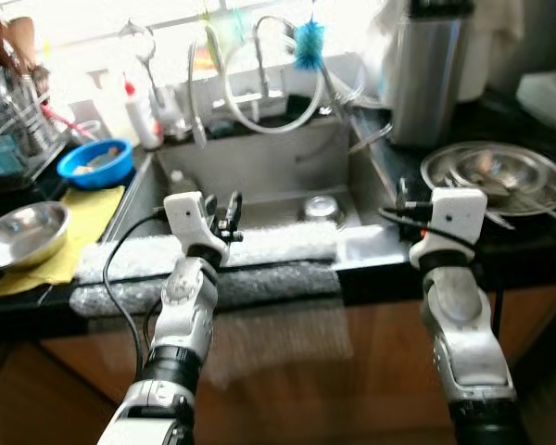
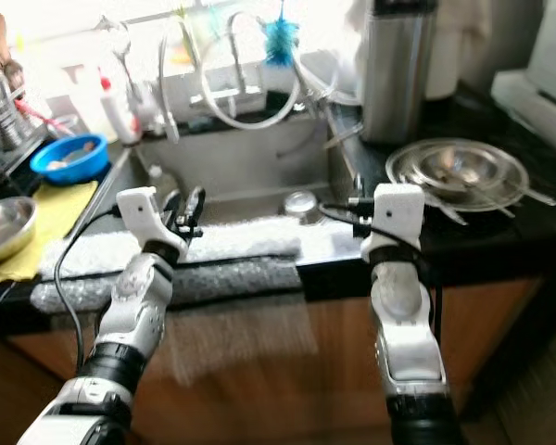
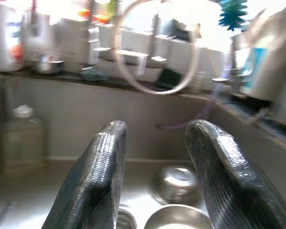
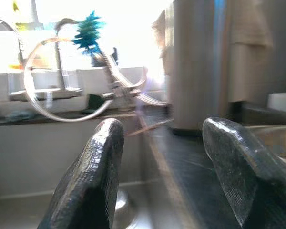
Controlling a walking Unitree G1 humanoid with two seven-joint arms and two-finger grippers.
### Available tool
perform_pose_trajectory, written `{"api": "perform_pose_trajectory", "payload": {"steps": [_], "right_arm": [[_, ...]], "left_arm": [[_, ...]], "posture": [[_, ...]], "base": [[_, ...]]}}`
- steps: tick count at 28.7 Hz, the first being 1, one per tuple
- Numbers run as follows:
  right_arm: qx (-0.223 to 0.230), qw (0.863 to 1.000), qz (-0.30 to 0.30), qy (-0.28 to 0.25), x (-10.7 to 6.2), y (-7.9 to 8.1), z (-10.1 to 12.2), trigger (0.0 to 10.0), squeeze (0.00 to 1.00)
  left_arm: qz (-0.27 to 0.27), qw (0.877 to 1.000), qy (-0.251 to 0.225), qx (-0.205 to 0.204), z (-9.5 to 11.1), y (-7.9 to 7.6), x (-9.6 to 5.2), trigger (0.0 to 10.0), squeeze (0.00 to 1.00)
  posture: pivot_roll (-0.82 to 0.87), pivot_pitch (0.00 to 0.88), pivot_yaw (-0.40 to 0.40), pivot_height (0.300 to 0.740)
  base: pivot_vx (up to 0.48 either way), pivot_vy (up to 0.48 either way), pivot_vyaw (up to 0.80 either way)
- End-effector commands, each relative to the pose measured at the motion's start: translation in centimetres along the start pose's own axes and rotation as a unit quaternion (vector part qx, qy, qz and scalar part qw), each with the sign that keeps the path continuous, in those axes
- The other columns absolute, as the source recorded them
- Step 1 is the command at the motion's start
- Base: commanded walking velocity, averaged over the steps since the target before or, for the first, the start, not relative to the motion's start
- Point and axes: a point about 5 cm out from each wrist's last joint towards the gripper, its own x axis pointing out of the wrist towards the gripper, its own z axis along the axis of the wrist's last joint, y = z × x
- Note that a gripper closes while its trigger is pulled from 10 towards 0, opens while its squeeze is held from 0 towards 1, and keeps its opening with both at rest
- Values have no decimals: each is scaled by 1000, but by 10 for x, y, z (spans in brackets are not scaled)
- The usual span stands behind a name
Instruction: Kitchen organization
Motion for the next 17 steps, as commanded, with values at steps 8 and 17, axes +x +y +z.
{"api": "perform_pose_trajectory", "payload": {"steps": [8, 17], "right_arm": [[4, 1000, 10, -8, 1, 4, 4, 10000, 0], [6, 1000, 18, -9, 1, 8, 5, 10000, 0]], "left_arm": [[4, 1000, -6, 2, 4, 4, 1, 10000, 0], [-7, 1000, -6, -2, 4, 0, 2, 10000, 0]], "posture": [[-143, 0, 143, 740], [-146, 0, 144, 740]], "base": [[313, 0, 0], [309, 0, 0]]}}
